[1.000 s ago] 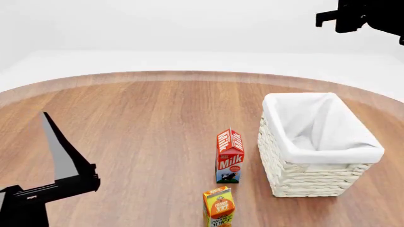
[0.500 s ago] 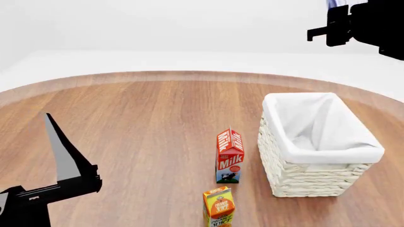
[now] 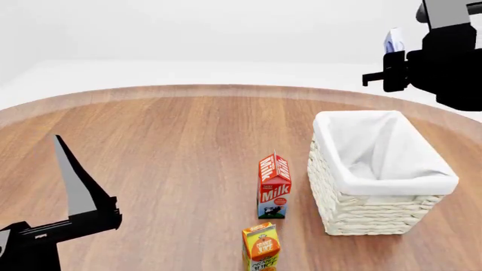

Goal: Pick up the cream cheese box and the butter, and put them in the basket.

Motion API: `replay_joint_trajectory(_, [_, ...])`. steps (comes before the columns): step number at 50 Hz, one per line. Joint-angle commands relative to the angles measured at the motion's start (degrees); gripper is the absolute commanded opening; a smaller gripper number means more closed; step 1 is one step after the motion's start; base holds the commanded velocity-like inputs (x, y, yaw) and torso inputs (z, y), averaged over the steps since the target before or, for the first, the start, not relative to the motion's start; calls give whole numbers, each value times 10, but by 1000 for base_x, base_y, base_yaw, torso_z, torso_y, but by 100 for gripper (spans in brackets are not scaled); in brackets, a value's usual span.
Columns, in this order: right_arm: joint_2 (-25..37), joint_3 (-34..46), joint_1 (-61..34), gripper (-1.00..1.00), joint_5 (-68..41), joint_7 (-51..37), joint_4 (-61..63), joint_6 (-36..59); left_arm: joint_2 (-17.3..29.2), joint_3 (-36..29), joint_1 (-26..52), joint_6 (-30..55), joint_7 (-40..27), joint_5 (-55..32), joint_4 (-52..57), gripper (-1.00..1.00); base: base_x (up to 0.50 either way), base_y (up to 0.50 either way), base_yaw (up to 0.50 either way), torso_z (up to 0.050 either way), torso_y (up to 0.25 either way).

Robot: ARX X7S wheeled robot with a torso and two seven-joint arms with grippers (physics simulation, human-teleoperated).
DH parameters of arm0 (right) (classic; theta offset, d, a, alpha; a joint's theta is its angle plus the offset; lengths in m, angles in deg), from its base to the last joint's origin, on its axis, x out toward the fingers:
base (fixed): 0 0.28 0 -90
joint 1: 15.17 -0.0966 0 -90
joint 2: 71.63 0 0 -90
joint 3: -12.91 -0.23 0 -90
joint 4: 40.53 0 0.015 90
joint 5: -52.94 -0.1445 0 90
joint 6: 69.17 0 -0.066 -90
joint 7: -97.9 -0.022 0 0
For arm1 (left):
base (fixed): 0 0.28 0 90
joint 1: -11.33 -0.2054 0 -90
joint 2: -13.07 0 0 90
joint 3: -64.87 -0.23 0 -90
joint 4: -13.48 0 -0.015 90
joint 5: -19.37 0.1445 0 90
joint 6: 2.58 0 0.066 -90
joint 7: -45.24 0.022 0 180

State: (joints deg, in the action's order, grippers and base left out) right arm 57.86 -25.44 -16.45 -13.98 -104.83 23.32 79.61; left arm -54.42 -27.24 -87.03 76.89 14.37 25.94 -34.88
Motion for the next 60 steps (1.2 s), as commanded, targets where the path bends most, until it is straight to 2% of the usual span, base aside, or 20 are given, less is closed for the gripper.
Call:
replay_joint_trajectory(1, [-4, 3, 37, -100, 19, 7, -11, -23, 2, 1, 0, 2, -2, -1, 1, 100, 0, 0, 0, 0, 0])
replay_joint_trajectory(25, [5, 20, 124, -100, 25, 18, -17, -54, 5, -1, -1, -3, -6, 1, -3, 100, 0, 0, 0, 1, 1])
replay_joint_trajectory(60, [31, 35, 175, -100, 30, 20, -5, -60, 7, -11, 0, -4, -9, 4, -5, 100, 0, 0, 0, 0, 1])
